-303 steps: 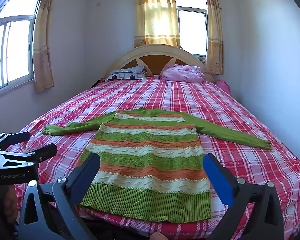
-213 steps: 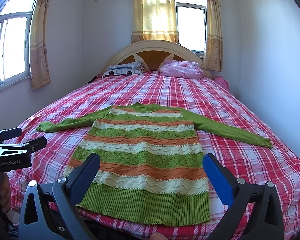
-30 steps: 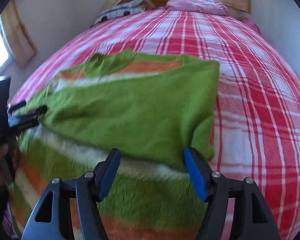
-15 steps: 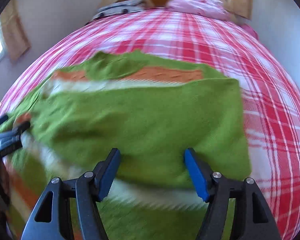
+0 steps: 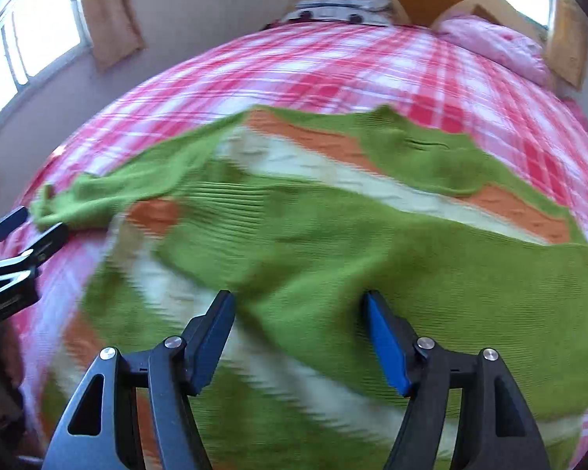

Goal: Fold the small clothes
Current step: 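Open the right tool and move the left tool to the other sleeve cuff, then close the left tool on the green sleeve cuff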

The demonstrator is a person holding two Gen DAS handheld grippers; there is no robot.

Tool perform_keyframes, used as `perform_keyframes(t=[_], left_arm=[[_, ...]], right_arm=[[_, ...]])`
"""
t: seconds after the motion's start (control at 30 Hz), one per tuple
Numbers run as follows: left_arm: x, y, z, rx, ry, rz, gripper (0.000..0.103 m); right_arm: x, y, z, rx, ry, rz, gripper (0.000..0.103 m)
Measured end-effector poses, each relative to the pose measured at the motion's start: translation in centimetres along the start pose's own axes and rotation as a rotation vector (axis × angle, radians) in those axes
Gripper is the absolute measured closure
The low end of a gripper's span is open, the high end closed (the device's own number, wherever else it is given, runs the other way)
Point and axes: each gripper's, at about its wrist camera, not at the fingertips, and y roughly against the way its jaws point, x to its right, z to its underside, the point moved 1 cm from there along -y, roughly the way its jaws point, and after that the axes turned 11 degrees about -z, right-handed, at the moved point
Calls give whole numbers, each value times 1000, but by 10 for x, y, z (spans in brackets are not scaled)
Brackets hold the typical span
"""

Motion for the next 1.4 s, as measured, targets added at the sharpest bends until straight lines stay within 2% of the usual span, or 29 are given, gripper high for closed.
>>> perform_keyframes(t=[0.07, 0.13, 0.2, 0.23, 0.27, 0.37, 0.47, 0.53, 0.57, 0.6, 0.67, 0.87, 0.93, 0.97, 1.17, 1.3, 1.4], left_arm=[[-20, -7, 1, -1, 21, -32, 0], [-37, -16, 2, -16, 36, -78, 0], [-53, -25, 4, -38, 58, -99, 0], [-66, -31, 6, -57, 80, -120, 0], [-77, -35, 8, -68, 98, -140, 0], [-113, -46, 18, -100, 168, -176, 0], [-145, -59, 27, -146, 242, -169, 0], [-162, -67, 33, -183, 300, -171, 0], [-172, -71, 36, -194, 340, -161, 0], [-180, -73, 39, -204, 372, -150, 0], [-189, -78, 40, -209, 410, -147, 0], [-187, -97, 35, -258, 466, -80, 2], [-188, -107, 34, -279, 479, -79, 14], [-188, -114, 34, -297, 491, -71, 18], [-200, -122, 30, -291, 587, -58, 21], [-196, -118, 32, -258, 591, -59, 38], [-199, -119, 32, -262, 601, -54, 40]], right_arm=[[0, 7, -6, 51, -4, 17, 34], [2, 2, -13, 60, -31, -8, 34], [-3, -19, -13, -18, -26, -41, 34], [-11, -30, -11, -46, 15, -25, 32], [-25, -34, -7, -46, 100, 35, 31], [-39, -33, 0, -28, 145, 32, 31], [-40, -33, 5, -8, 153, 45, 31], [-50, -30, 7, -7, 171, -11, 30], [-60, -29, 11, -13, 207, -34, 30], [-69, -33, 13, -25, 248, -14, 28], [-78, -37, 16, -29, 291, 42, 27], [-69, -36, 16, -12, 257, 14, 26], [-72, -36, 18, -7, 268, 28, 25], [-73, -36, 18, -5, 270, 34, 25], [-73, -35, 20, 1, 272, 42, 24], [-73, -35, 20, 5, 272, 46, 24], [-73, -35, 20, 7, 273, 48, 23]])
